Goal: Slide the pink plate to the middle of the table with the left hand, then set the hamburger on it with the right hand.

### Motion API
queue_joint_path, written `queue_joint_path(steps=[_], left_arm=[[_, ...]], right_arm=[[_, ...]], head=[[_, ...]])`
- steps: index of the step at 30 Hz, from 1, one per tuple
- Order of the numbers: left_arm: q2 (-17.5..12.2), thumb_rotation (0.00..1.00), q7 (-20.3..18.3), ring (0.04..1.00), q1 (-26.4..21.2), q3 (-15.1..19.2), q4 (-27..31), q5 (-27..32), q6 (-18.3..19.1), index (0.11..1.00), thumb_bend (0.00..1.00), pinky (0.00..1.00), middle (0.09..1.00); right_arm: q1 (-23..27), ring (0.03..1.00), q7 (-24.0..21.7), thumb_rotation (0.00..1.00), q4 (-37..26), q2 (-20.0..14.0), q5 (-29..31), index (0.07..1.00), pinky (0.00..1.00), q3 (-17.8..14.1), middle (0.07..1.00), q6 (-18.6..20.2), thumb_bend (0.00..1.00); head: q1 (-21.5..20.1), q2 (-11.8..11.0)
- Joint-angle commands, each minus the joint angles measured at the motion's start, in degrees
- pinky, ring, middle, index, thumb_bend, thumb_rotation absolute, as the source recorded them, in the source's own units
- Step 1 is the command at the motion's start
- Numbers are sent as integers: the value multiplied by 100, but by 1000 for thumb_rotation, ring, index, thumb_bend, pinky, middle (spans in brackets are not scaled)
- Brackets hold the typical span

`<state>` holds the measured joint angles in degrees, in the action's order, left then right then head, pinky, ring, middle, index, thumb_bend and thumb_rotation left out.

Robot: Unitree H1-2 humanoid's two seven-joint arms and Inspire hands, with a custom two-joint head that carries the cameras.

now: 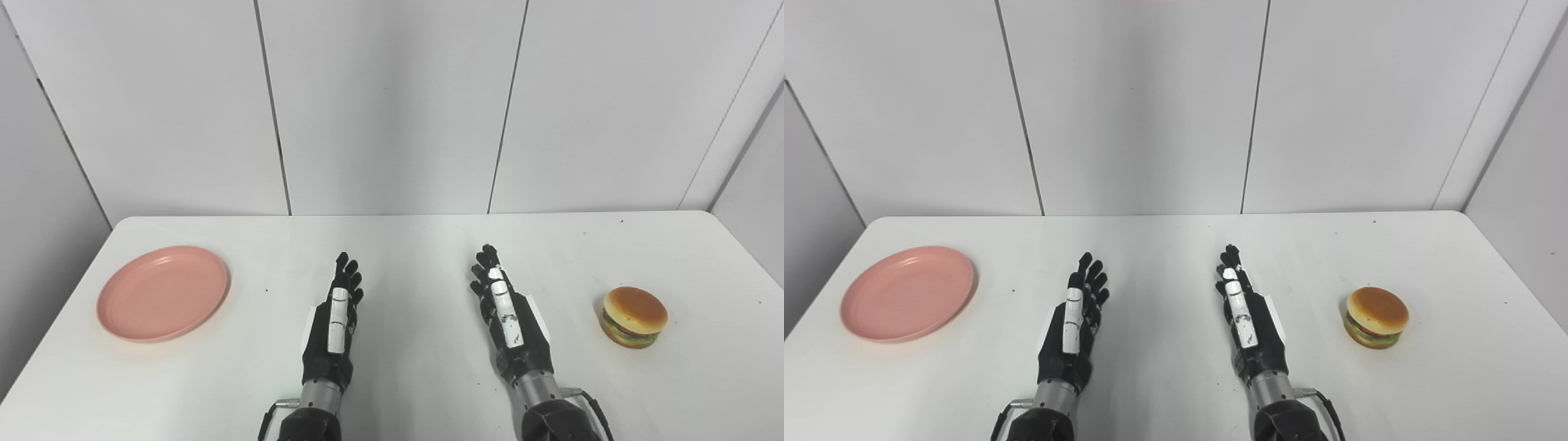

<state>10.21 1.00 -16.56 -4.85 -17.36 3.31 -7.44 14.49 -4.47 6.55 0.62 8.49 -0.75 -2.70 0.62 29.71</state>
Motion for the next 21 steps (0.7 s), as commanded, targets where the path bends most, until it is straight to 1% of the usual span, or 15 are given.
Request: queue_joint_path(steps=[1,4,9,15,19,20,21], left_arm=[[-88,1000,15,1000,263,91,-200,-30,-76,1000,712,1000,1000],[-88,1000,-13,1000,254,96,-236,1,-105,1000,718,1000,1000],[-112,1000,-15,1000,258,89,-237,-23,-94,1000,721,1000,1000],[-109,1000,18,1000,252,80,-229,-67,-95,1000,710,1000,1000],[-116,1000,-35,1000,253,76,-235,-23,-103,1000,704,1000,1000],[-112,1000,-25,1000,252,75,-257,-32,-120,1000,713,1000,1000],[-110,1000,-16,1000,253,76,-269,-41,-158,1000,720,1000,1000]], right_arm=[[209,1000,-35,917,-199,-6,-4,1000,1000,23,1000,4,575],[203,1000,-30,925,-240,-5,0,1000,1000,23,1000,72,566],[211,1000,-26,905,-198,29,45,1000,1000,0,1000,-2,561],[219,1000,-55,911,-163,15,70,1000,1000,3,1000,-13,566],[210,1000,-56,924,-171,-5,32,1000,1000,17,1000,-27,562],[206,1000,-46,929,-158,-12,7,1000,1000,14,1000,-61,552],[200,1000,-41,931,-146,-19,2,1000,1000,4,1000,-83,546]], head=[[10,6],[10,6],[9,3],[9,-1],[183,-62],[339,-91],[370,-102]])
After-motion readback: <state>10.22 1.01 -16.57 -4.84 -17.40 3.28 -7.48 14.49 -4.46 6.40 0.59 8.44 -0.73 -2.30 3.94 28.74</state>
